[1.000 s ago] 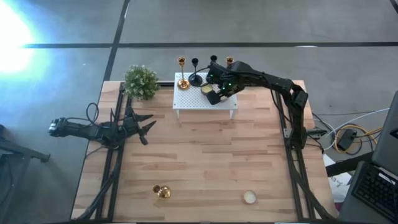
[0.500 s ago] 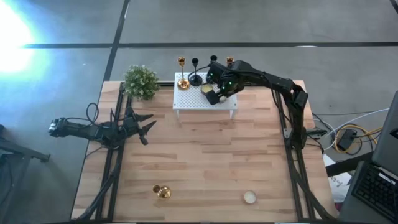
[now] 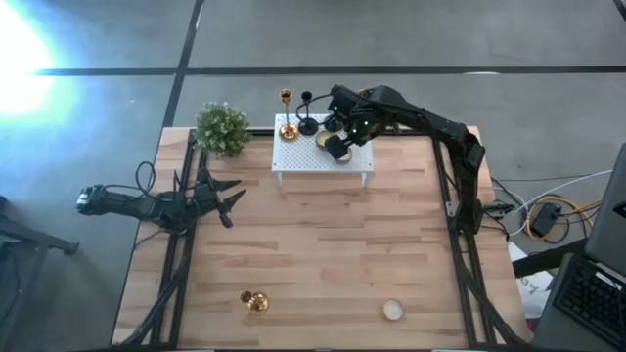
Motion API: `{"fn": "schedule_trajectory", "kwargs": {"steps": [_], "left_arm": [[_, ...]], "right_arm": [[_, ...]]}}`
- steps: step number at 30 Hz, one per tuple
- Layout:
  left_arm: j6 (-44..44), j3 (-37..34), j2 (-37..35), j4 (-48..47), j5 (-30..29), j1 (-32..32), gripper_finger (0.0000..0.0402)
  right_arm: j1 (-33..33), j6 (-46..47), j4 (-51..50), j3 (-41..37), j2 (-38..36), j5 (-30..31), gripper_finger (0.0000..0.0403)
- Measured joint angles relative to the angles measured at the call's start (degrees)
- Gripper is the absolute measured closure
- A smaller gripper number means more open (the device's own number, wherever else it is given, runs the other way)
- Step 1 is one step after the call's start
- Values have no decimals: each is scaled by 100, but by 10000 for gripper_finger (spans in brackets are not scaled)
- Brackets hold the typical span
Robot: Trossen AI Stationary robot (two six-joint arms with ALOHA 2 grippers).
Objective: Pick & Place candle stick holders
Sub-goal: Put the orange scented candle on the shelf
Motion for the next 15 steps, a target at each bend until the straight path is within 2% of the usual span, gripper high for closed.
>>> {"fn": "schedule_trajectory", "kwargs": {"steps": [6, 15], "left_arm": [[1, 1, 0, 0, 0, -2, 248], [2, 2, 0, 0, 0, -2, 248]], "right_arm": [[87, -26, -307, 307, 0, 38, 37], [721, -36, -1231, 1103, -15, 682, 37]]}}
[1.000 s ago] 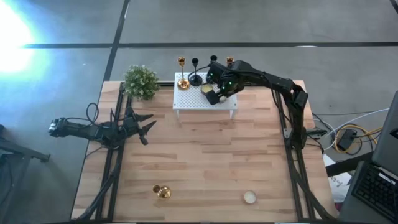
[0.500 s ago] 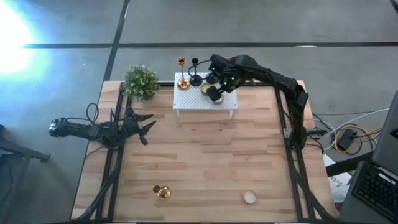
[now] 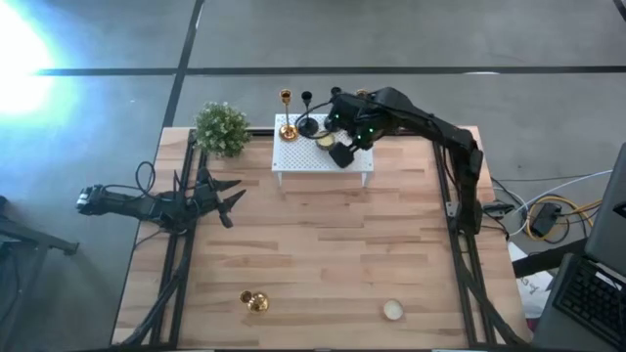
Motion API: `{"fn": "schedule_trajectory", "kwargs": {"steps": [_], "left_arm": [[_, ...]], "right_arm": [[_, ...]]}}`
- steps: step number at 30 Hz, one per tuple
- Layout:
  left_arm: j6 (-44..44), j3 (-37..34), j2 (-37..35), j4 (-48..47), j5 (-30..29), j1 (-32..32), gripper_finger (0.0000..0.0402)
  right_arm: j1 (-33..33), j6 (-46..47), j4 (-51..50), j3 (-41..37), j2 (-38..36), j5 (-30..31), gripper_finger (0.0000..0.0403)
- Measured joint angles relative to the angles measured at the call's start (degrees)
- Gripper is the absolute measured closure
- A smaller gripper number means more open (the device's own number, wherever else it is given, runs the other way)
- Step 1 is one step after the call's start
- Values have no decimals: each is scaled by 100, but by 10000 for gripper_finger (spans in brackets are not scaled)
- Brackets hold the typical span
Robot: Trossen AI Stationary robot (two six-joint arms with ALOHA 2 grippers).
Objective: Pick & Place candle stick holders
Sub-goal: Put the orange scented candle on the shelf
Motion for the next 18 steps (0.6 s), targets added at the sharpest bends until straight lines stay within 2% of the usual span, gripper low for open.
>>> {"fn": "schedule_trajectory", "kwargs": {"steps": [9, 18], "left_arm": [[-2, -2, 2, 2, 0, 2, 248], [0, -2, 2, 0, 0, 2, 248]], "right_arm": [[954, -67, -2, 135, -538, -573, 37], [2171, 247, -1, 111, -1157, -641, 37]]}}
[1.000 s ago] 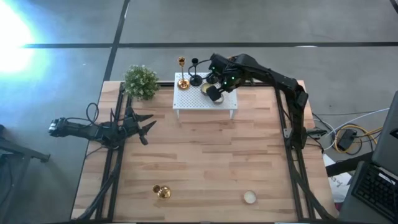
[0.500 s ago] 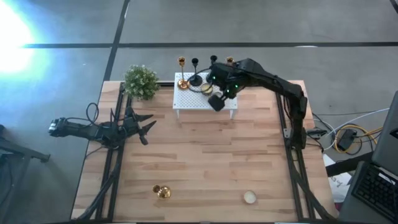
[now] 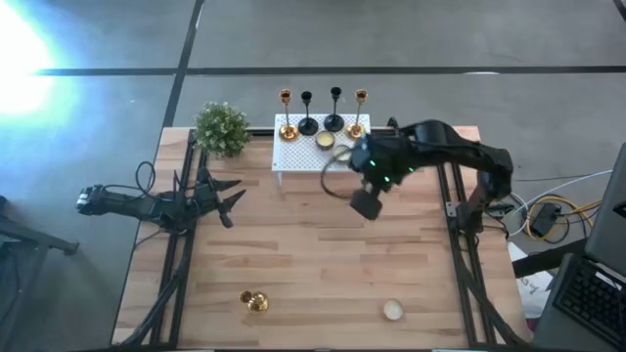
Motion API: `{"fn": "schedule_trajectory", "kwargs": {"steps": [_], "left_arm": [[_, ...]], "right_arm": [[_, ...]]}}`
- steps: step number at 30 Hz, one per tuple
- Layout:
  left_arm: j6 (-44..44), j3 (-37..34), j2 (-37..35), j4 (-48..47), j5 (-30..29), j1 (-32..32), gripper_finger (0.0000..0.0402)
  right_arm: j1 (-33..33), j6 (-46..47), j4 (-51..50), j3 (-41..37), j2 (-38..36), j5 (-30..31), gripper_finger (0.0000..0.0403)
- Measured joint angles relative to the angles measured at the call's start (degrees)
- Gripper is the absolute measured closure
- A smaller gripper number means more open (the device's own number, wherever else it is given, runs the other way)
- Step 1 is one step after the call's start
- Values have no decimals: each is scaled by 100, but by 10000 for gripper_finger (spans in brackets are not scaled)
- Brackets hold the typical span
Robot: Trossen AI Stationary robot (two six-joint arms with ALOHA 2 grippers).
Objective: Pick & Place candle stick holders
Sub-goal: Put the orange scented candle on the shelf
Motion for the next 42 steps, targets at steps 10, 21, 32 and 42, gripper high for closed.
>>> {"fn": "schedule_trajectory", "kwargs": {"steps": [10, 21, 32, 42], "left_arm": [[-1, 1, 0, 0, 2, 0, 248], [0, 0, 0, 0, 0, -2, 248], [-2, 2, 0, 0, 0, 0, 248], [0, 1, 0, 0, 0, 0, 248]], "right_arm": [[1540, 928, 15, -606, -96, 53, 37], [3041, 3908, 1, -2162, -129, 5, 37], [3563, 5659, 611, -3398, -133, -712, 37], [3636, 5881, 2253, -4062, 44, -690, 37]]}}
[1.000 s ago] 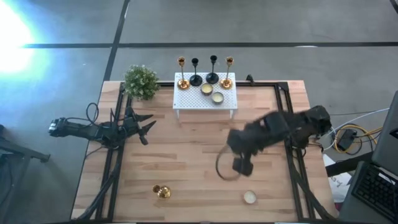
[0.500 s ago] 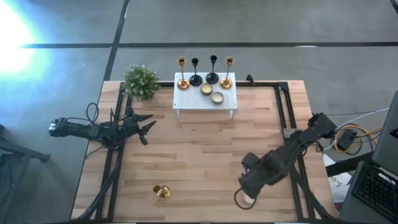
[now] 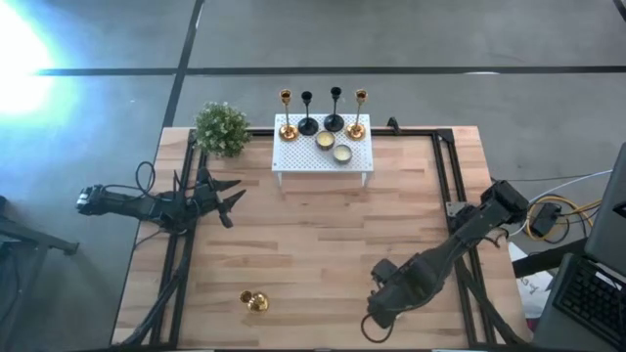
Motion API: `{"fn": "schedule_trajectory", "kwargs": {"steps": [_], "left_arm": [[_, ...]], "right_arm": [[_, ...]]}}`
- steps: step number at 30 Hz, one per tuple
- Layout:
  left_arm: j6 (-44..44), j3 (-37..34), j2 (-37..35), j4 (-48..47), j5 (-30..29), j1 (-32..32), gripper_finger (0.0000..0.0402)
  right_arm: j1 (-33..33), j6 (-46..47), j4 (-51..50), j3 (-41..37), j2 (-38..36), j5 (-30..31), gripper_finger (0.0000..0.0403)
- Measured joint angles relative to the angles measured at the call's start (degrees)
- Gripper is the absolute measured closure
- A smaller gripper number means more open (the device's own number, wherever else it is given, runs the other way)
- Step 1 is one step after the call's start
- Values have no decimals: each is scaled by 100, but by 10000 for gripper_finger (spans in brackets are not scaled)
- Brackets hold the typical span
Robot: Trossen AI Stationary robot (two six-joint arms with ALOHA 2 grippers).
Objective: Pick & Place candle stick holders
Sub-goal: Put the orange scented candle on the shelf
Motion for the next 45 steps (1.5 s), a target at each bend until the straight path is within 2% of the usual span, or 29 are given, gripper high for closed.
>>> {"fn": "schedule_trajectory", "kwargs": {"steps": [22, 28, 45], "left_arm": [[-1, -6, -2, 28, 2, 0, 248], [0, -6, -2, 37, 2, 0, 248], [-2, -8, -1, 62, 4, 0, 248]], "right_arm": [[302, 98, 421, -45, 975, -7, 37], [299, -201, 438, -66, 1192, -8, 37], [350, -45, 1536, -989, 1113, -26, 37]]}}
